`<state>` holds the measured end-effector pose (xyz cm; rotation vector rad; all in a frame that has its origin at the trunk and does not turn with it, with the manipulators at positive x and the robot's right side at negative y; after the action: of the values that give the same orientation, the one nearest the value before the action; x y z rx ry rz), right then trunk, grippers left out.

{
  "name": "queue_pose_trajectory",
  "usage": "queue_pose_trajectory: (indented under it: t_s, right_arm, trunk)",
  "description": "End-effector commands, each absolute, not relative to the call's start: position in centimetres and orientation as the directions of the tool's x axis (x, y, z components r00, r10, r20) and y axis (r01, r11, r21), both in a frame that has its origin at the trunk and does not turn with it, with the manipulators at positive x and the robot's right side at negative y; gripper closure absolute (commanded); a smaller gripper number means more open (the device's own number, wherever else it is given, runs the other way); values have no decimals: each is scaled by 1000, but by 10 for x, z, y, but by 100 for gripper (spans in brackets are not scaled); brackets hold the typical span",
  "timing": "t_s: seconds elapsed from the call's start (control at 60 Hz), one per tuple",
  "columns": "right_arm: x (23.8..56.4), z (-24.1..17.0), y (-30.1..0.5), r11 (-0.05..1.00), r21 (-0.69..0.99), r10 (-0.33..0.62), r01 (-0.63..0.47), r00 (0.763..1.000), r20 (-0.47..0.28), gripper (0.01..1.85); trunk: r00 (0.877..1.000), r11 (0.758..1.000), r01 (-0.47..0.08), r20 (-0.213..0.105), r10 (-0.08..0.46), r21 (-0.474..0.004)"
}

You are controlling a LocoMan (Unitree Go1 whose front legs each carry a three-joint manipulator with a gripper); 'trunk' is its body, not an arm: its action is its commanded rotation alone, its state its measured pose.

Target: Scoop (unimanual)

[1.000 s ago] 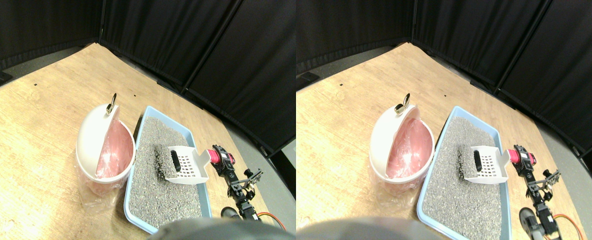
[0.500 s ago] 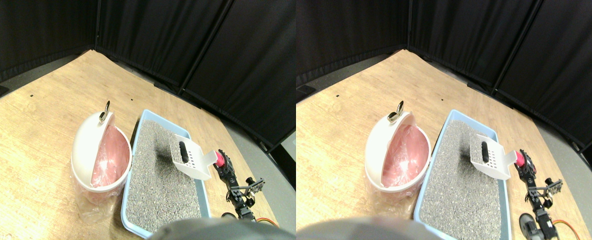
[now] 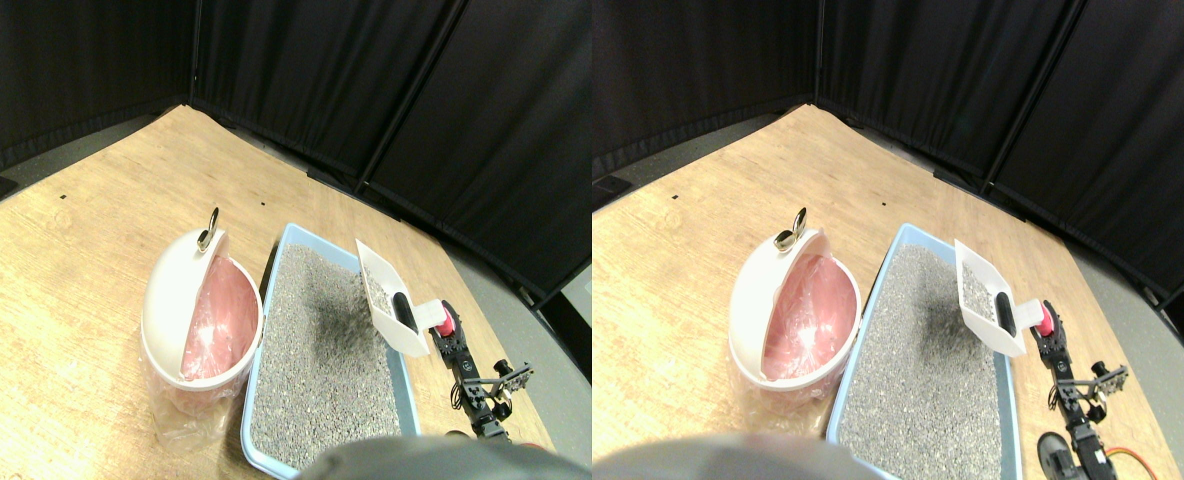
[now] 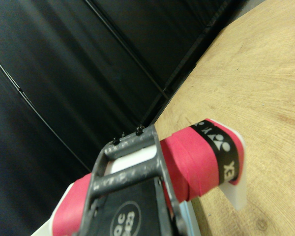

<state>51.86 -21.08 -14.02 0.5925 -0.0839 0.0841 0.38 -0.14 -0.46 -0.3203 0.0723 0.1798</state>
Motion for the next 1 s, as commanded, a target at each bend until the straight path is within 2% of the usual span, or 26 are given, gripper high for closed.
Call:
queue_pose_trajectory:
  t_s: [0.017, 0.083, 0.117, 0.167, 0.417, 0.683, 0.733, 0.817, 0.9, 1.0]
  right_arm:
    - [517, -130, -204, 807, 562, 100, -182, 980, 174, 180]
    - [517, -129, -201, 793, 580, 101, -185, 980, 174, 180]
    - [516, -128, -199, 776, 613, 62, -148, 985, 160, 180]
    - [517, -130, -197, 743, 652, 59, -151, 985, 161, 180]
    - [513, -133, -188, 741, 664, 13, -101, 991, 137, 180]
    - [517, -129, -188, 788, 593, 86, -165, 984, 159, 180]
    - [520, -126, -188, 809, 552, 124, -204, 976, 178, 180]
    - [522, -119, -187, 853, 481, 125, -200, 975, 183, 180]
    - [525, -106, -182, 912, 333, 181, -239, 964, 195, 180]
    - [528, -97, -179, 927, 259, 220, -270, 954, 205, 180]
  trunk:
    - [982, 929, -189, -76, 173, -319]
    - [982, 928, -190, -74, 175, -321]
    - [982, 928, -190, -74, 175, -321]
    - [982, 928, -190, -74, 175, -321]
    - [981, 930, -191, -71, 178, -313]
    - [979, 924, -204, -81, 188, -323]
    - [977, 920, -213, -85, 195, -328]
    - [975, 916, -223, -90, 204, -335]
    - [973, 911, -232, -95, 212, -342]
    - [970, 904, -244, -99, 224, -351]
